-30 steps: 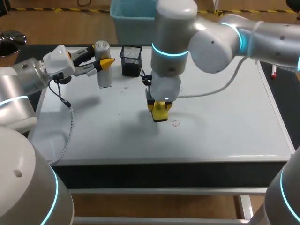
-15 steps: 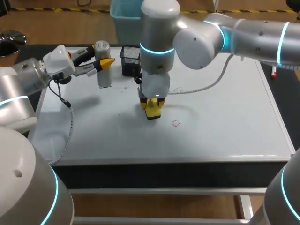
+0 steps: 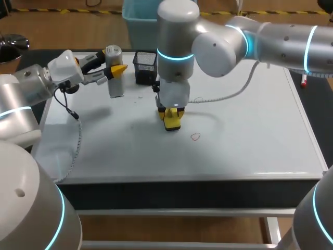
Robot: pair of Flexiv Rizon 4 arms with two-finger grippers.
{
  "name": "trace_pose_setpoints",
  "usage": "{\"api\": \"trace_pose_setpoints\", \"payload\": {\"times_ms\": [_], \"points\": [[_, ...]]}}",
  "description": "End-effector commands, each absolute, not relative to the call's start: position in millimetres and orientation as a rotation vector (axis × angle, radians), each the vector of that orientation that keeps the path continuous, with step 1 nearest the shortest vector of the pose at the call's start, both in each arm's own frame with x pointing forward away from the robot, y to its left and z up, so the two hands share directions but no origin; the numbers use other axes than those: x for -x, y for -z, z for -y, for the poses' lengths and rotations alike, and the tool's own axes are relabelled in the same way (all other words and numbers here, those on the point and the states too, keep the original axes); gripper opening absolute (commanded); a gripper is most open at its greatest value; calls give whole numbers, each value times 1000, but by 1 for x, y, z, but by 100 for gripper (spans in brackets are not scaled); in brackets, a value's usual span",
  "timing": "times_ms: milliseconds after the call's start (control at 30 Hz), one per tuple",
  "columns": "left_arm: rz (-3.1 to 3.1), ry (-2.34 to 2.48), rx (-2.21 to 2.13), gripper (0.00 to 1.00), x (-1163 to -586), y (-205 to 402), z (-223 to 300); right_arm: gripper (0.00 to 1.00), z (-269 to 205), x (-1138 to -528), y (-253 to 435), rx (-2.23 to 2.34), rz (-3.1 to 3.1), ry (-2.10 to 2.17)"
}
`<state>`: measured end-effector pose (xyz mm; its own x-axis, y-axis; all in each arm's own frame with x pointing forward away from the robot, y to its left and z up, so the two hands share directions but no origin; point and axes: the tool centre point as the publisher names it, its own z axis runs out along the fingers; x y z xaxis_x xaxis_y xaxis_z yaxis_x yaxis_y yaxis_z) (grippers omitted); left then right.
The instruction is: Pick up the inspection probe, press it on each red-marked spot on the whiteboard one by one, put down the probe, pick up the eraser, and wipe off all the red marks.
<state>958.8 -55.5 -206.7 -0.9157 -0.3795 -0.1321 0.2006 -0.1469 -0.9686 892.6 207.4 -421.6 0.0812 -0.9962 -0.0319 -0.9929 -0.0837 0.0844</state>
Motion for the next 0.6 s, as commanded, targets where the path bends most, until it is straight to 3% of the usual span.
{"api": "trace_pose_setpoints", "payload": {"times_ms": [33, 600], "points": [[-1749, 2115, 201, 0, -959, 206, 56, 0, -205, -900, 428, -2262, 2100, 131], [-1749, 2115, 201, 0, -959, 206, 56, 0, -152, -932, 448, -2105, 2190, 67]]}}
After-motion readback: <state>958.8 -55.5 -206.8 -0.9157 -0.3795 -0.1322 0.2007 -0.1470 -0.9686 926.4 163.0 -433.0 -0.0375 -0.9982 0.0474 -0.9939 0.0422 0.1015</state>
